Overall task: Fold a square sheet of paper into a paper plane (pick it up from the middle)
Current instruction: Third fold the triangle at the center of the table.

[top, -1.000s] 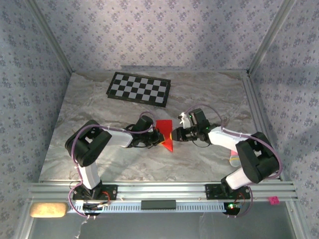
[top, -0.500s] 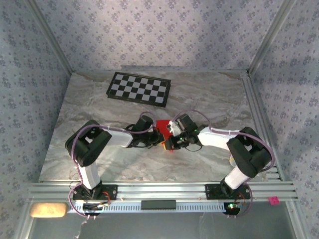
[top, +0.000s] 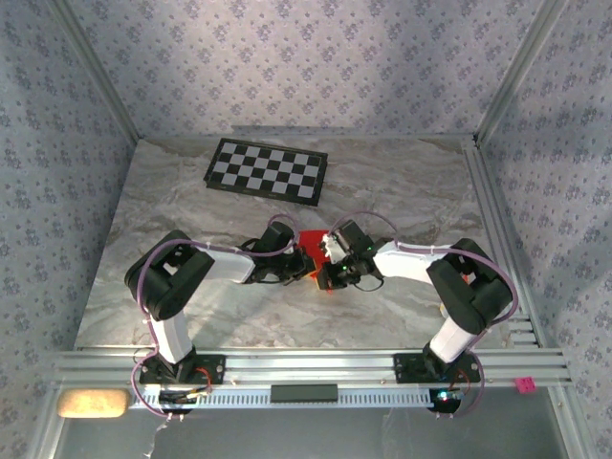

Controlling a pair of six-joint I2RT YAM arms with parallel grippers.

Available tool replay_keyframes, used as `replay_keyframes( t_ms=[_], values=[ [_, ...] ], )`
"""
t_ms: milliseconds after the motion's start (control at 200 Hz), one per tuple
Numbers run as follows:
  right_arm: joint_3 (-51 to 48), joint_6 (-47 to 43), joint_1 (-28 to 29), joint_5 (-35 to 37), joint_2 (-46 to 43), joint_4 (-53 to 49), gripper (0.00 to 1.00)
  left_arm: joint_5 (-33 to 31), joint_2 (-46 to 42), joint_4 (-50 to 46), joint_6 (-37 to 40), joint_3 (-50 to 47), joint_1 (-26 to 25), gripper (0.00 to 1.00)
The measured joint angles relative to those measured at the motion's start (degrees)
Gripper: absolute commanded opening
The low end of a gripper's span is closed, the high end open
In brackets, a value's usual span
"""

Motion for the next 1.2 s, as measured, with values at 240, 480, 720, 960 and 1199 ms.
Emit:
replay_keyframes(
  t_ms=[240, 480, 720, 960, 1199],
  values=[
    [-1.0, 0.0, -0.5, -0.1, 0.0, 0.5, 0.03, 0.0, 0.0, 0.0, 0.0, 0.0, 0.0, 0.05],
    [-3.0, 0.2, -1.5, -1.6, 0.0, 2.8, 0.03, 0.0, 0.0, -0.1, 0.2, 0.0, 0.0, 0.05],
    [-4.9, 1.0, -2.4, -3.7, -0.3, 5.8, 0.04, -0.2, 0.0, -0.2, 0.4, 0.0, 0.0, 0.04],
    [-7.2, 1.2, -3.0, -4.6, -2.0, 6.3, 0.05, -0.3, 0.0, -0.3, 0.4, 0.1, 0.0, 0.04],
    [-9.8, 1.2, -3.6, -5.3, -4.1, 6.5, 0.05, -0.4, 0.0, -0.4, 0.4, 0.1, -0.1, 0.04]
  ],
)
